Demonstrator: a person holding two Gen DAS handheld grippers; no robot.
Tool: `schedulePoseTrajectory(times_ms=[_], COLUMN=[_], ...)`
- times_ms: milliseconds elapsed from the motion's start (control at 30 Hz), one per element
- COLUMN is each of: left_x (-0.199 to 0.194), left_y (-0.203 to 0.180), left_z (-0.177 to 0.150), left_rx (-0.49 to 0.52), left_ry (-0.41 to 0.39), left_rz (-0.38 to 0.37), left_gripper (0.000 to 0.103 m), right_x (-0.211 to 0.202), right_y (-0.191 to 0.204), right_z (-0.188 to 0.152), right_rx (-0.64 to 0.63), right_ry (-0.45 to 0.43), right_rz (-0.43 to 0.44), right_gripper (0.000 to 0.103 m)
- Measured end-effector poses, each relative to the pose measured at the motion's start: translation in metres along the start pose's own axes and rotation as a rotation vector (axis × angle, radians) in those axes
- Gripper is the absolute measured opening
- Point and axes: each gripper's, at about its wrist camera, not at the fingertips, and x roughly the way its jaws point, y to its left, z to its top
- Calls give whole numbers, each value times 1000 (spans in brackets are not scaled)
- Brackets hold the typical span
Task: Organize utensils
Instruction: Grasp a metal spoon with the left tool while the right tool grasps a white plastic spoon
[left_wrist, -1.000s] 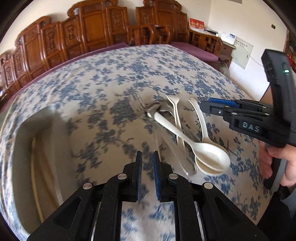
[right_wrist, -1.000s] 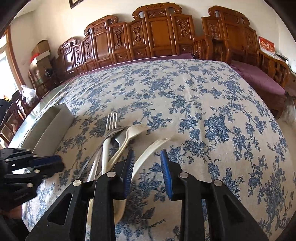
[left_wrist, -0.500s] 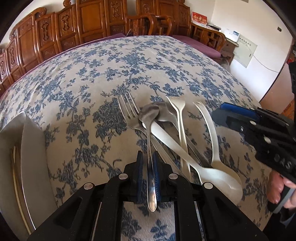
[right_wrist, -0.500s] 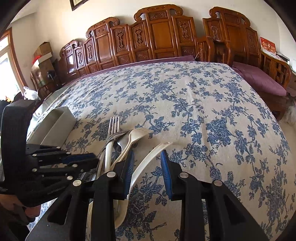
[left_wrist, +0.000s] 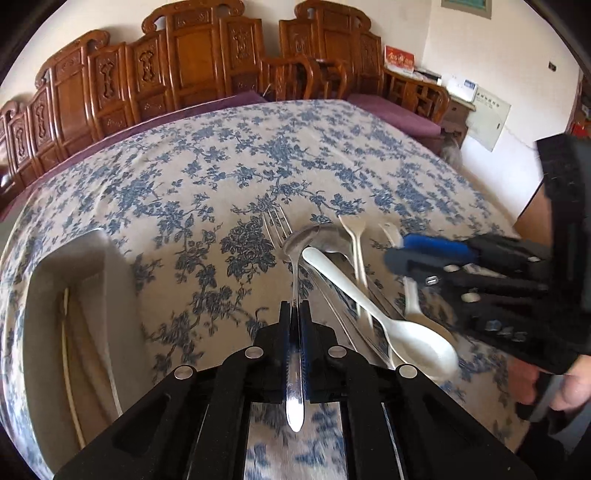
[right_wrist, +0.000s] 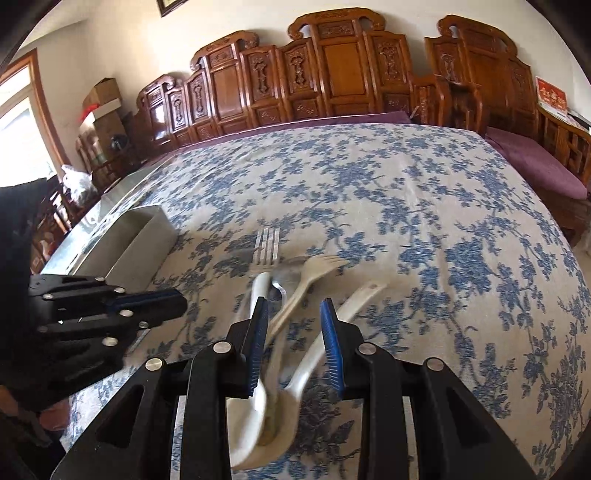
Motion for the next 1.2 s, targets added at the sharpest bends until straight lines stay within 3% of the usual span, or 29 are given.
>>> schedulePoseTrajectory(times_ms=[167, 233, 567, 667, 767, 933, 1200], left_x=[-28, -35, -58, -60, -63, -67, -80], left_y=[3, 4, 7, 7, 10, 14, 24], left_z=[-5, -7, -15, -16, -16, -16, -13], left_rx=[-9, -15, -22, -15, -16, -24, -34], left_ry=[-40, -51, -93, -101, -106, -115, -137], left_rz=[-3, -7, -14, -13, -15, -13, 7], left_gripper=[4, 4, 4, 4, 4, 4, 4], right_x=[10, 14, 25, 25, 23, 13, -13], right_y=[14, 19, 24, 25, 25, 22, 23], right_z=[-5, -7, -19, -20, -20, -15, -4], right_rx=[-33, -42, -78, -78, -72, -50, -4], right_ry=[51, 77, 177, 177, 170, 137, 24], right_rz=[35, 52, 14, 7, -5, -6, 37], right_gripper=[32, 24, 17, 17, 9, 8, 8])
